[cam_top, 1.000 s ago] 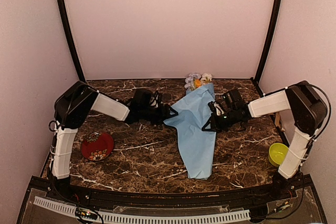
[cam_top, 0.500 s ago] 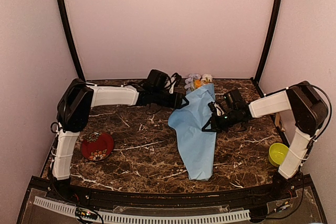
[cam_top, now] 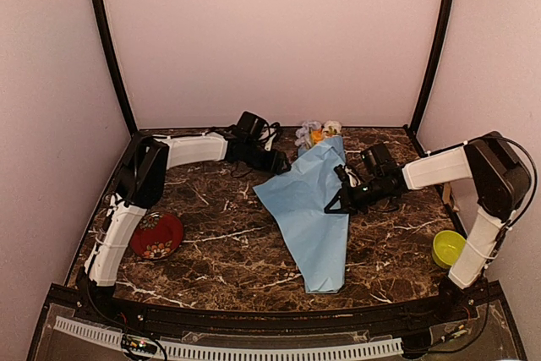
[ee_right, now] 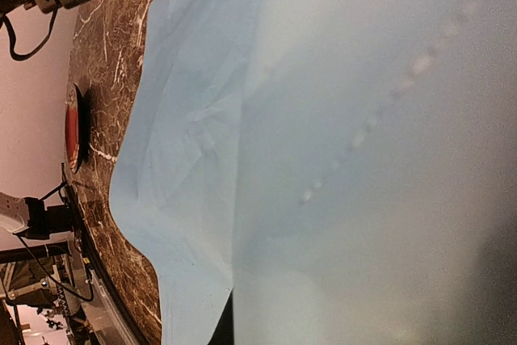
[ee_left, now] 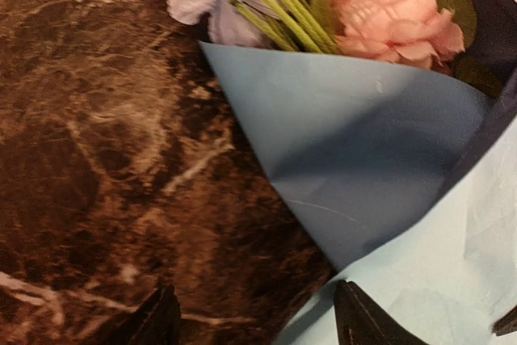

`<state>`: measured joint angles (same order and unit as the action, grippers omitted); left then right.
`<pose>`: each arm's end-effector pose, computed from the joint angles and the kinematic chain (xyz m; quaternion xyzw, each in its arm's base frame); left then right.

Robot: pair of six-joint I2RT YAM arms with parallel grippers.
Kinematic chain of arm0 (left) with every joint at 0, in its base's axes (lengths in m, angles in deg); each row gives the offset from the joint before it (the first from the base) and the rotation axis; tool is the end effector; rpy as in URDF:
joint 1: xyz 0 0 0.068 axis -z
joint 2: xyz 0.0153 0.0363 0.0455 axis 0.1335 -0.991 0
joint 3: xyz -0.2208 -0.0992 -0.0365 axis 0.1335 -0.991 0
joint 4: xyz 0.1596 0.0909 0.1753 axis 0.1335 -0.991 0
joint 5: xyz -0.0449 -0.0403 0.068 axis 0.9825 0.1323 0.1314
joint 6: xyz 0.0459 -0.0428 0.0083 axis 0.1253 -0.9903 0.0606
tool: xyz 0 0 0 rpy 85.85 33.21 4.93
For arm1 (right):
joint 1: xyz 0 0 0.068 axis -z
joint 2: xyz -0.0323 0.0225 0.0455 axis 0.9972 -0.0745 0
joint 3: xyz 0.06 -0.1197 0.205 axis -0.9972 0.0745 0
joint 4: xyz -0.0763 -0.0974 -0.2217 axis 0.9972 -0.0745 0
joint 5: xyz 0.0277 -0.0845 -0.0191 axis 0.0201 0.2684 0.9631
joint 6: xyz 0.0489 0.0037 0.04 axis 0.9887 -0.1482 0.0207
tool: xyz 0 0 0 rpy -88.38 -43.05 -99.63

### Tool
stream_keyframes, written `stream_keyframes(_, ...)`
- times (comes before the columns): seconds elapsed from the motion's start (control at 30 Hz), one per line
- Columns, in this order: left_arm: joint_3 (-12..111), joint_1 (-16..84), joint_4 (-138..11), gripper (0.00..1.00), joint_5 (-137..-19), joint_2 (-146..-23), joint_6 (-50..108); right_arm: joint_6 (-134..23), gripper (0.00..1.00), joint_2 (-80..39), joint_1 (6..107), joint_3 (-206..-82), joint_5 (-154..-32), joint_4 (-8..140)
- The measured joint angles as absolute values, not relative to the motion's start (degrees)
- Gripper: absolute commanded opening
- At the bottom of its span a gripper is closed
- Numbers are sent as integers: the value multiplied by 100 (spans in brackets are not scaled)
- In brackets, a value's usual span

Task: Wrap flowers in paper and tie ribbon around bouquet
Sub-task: Adjust the corner of the folded wrapping paper at the center of the board.

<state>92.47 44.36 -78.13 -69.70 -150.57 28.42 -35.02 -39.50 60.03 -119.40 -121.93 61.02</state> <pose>0.4223 -0.3322 0.1320 0.2492 0.8585 -0.2978 0.3349 0.2826 0.1680 0.1123 -0.0804 0.9068 0.3947 0.1246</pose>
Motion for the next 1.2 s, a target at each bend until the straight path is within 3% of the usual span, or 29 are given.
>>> stream_keyframes(0.2,9449,4263,-8108,65,-7254,-15049,3024,-3502,0,-3790,6003,-11934,-12236,6021)
stream_keyframes(0.3,9449,4353,-8149,71,-7138,-15042,3308,-3502,0,-3762,6003,-11934,-12273,6003)
stream_keyframes(0.37,9435,4438,-8090,73,-6734,-15023,3594,-3506,0,-3760,6003,-11934,-12295,5988)
stream_keyframes(0.53,9350,4501,-7540,66,-5442,-14935,3736,-3594,0,-3760,6003,-11918,-12302,5890)
stream_keyframes(0.73,9372,4132,-6840,84,-4286,-14926,3664,-3683,0,-3760,6003,-11899,-12324,5857)
stream_keyframes(1.03,11162,4145,-6862,84,-3582,-15604,3745,-3858,0,-3760,6003,-11844,-12407,5717)
stream_keyframes(1.2,11348,4351,-6812,83,-3379,-15916,3732,-3893,0,-3760,6003,-11789,-12474,5715)
